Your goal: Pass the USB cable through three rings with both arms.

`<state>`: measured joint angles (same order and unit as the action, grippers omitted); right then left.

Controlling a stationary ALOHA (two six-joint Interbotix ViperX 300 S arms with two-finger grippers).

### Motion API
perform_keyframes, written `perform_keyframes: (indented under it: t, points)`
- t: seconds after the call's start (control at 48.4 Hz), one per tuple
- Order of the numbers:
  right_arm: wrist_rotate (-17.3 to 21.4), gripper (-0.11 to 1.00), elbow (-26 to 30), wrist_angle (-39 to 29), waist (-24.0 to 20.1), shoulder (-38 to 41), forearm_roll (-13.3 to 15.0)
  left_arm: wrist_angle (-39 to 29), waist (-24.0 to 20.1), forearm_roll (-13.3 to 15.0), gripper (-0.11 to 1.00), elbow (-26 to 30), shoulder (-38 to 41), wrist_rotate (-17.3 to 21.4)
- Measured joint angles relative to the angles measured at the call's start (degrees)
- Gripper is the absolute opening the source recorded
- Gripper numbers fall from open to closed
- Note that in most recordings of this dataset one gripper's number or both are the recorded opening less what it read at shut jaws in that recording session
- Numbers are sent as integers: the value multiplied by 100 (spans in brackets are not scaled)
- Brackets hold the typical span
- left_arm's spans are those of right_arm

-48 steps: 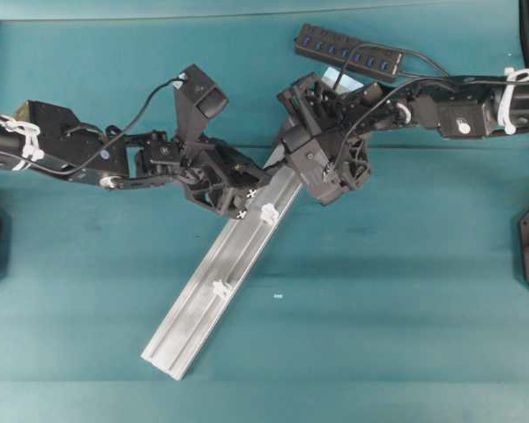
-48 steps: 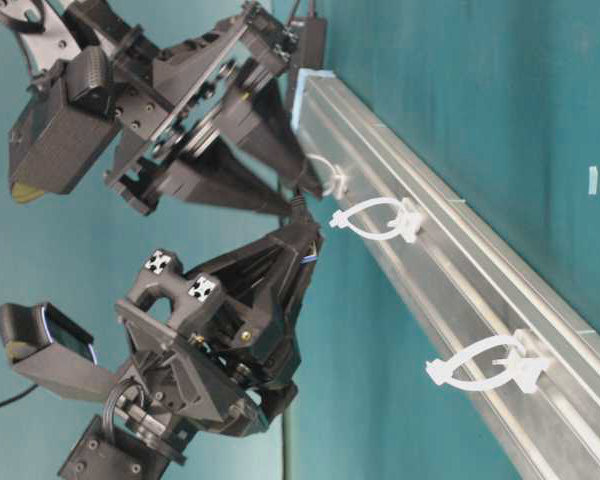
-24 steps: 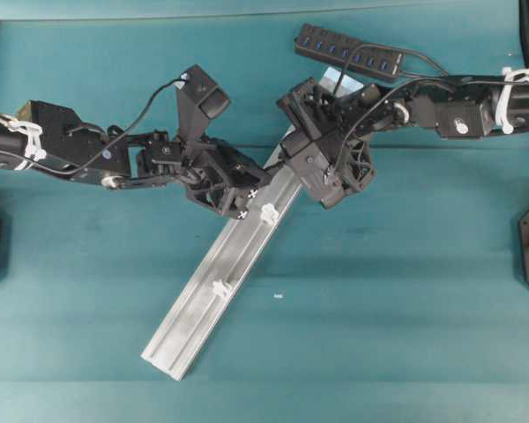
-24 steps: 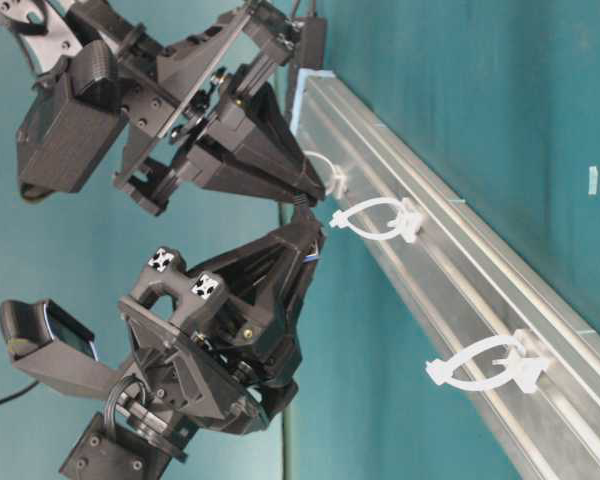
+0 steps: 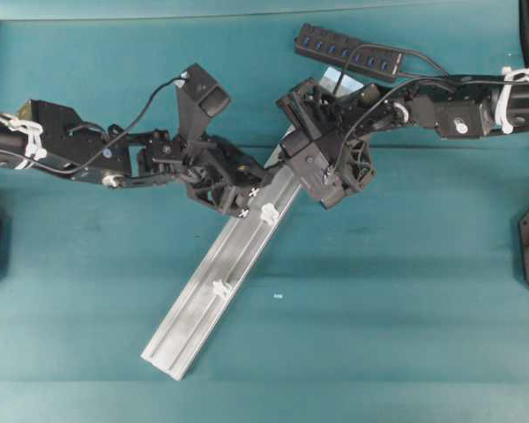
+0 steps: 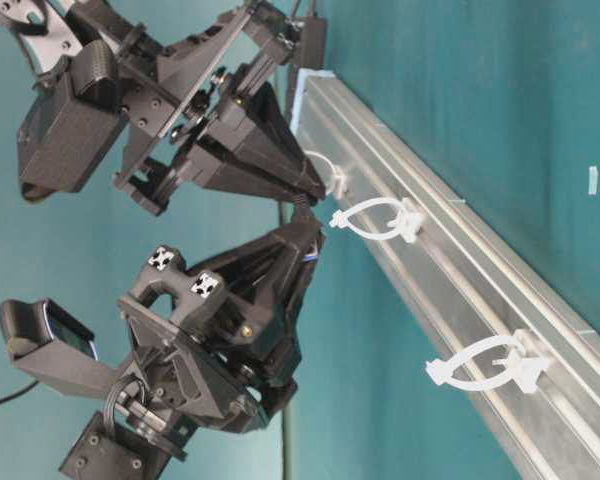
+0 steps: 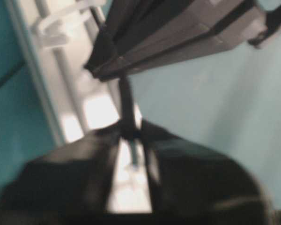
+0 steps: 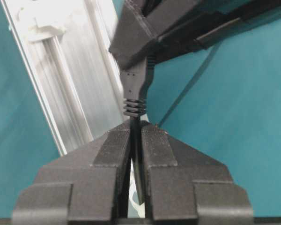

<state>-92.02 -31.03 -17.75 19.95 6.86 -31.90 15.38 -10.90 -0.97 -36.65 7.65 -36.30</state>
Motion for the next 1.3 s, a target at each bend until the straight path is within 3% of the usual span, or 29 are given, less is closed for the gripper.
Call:
perform_keyframes:
  t: [0.145,0.207,0.393,0.703,0.972,1.2,1.303]
  points:
    - [0,6,0,0,0,0,9,18,-35,0,88,0,0,-105]
    - [0,6,0,-9,0,0,0,18,-26,0,97,-18,0,-141]
    - [0,6,9,-97,0,0,44,18,97,0,96,-378,-255,-123]
    - [0,6,9,-431,-9,9,633,0,149,0,97,-1600,-2241,-158]
    - [-9,6,9,-475,-44,105,721,-18,352,9,96,-1951,-3146,-158]
    - [0,6,9,-475,-88,237,738,-1354,396,0,96,-1846,-3182,-97]
    - [0,6,18,-475,-123,281,738,-1617,431,-9,96,-1775,-3217,-70]
